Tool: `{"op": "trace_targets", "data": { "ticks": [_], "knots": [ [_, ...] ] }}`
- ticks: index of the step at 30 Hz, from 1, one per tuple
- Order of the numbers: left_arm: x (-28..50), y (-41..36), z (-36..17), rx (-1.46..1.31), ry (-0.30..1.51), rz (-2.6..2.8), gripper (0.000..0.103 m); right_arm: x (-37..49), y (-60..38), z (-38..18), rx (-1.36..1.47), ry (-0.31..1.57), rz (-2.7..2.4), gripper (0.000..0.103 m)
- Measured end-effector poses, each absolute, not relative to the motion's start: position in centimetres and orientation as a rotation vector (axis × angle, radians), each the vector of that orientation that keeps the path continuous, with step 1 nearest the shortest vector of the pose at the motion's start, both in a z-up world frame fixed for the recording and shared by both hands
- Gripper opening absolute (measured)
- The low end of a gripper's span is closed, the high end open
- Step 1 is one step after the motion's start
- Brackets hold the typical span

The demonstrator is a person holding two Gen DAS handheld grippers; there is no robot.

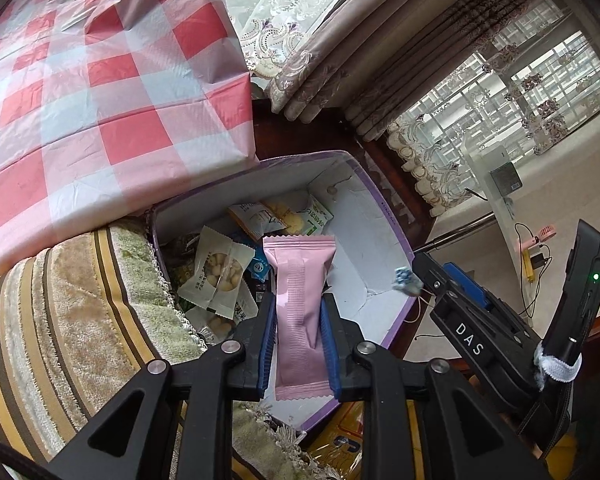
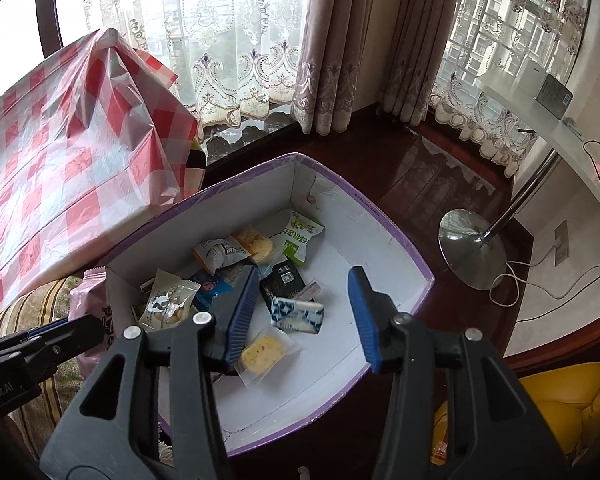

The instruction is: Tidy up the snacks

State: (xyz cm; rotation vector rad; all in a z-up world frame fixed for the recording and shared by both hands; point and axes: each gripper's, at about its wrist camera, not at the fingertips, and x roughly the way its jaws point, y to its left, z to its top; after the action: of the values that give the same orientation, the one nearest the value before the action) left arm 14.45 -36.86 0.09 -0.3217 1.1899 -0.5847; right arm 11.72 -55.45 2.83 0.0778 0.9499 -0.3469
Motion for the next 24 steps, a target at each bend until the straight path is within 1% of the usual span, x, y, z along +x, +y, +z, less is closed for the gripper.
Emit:
{"op": "trace_targets", "data": {
  "ticks": [1, 2, 4, 9, 10, 12, 13, 14, 16, 18, 21, 22, 24],
  "knots": [
    [14.5, -36.7, 0.0, -0.328, 1.195, -0.584, 0.026, 11.7, -55.4, 2.9, 0.074, 0.948, -0.347, 0.061],
    [14.5, -36.6, -0.1, -0.332, 1.2, -0.581, 0.028, 11.7, -55.4, 2.9, 0.071, 0.946, -0.347, 0.063],
    [14.5, -36.3, -0.3, -0.34, 1.215, -0.574, 0.042, 11.6, -55.3, 3.0, 0.065, 0.948, -0.351, 0.069],
    [13.1, -34.7, 0.3, -0.364, 1.216, -0.559, 0.046, 11.1, -55.3, 2.8, 0.062, 0.961, -0.349, 0.07],
    [12.7, -34.4, 0.5, -0.368, 1.214, -0.556, 0.049, 10.9, -55.2, 2.8, 0.063, 0.966, -0.347, 0.07],
    [11.8, -33.9, 0.7, -0.363, 1.2, -0.55, 0.053, 10.5, -55.2, 2.8, 0.066, 0.971, -0.345, 0.07],
    [11.3, -33.8, 0.9, -0.348, 1.19, -0.543, 0.057, 10.3, -55.2, 2.9, 0.064, 0.972, -0.344, 0.07],
    [10.8, -33.9, 1.1, -0.338, 1.171, -0.55, 0.06, 10.0, -55.2, 3.0, 0.06, 0.974, -0.343, 0.07],
    [10.2, -34.3, 1.4, -0.3, 1.157, -0.566, 0.071, 9.6, -55.0, 3.1, 0.053, 0.977, -0.34, 0.07],
    [10.1, -35.1, 1.4, -0.254, 1.167, -0.577, 0.077, 9.3, -55.0, 3.2, 0.052, 0.974, -0.345, 0.07],
    [10.3, -35.8, 1.1, -0.21, 1.179, -0.566, 0.08, 9.3, -55.4, 3.2, 0.074, 0.972, -0.356, 0.07],
    [10.2, -35.7, 1.0, -0.215, 1.179, -0.573, 0.083, 9.3, -55.4, 3.2, 0.074, 0.973, -0.357, 0.07],
    [10.5, -35.4, 1.0, -0.244, 1.182, -0.582, 0.084, 9.4, -55.4, 3.1, 0.061, 0.975, -0.354, 0.07]
  ]
}}
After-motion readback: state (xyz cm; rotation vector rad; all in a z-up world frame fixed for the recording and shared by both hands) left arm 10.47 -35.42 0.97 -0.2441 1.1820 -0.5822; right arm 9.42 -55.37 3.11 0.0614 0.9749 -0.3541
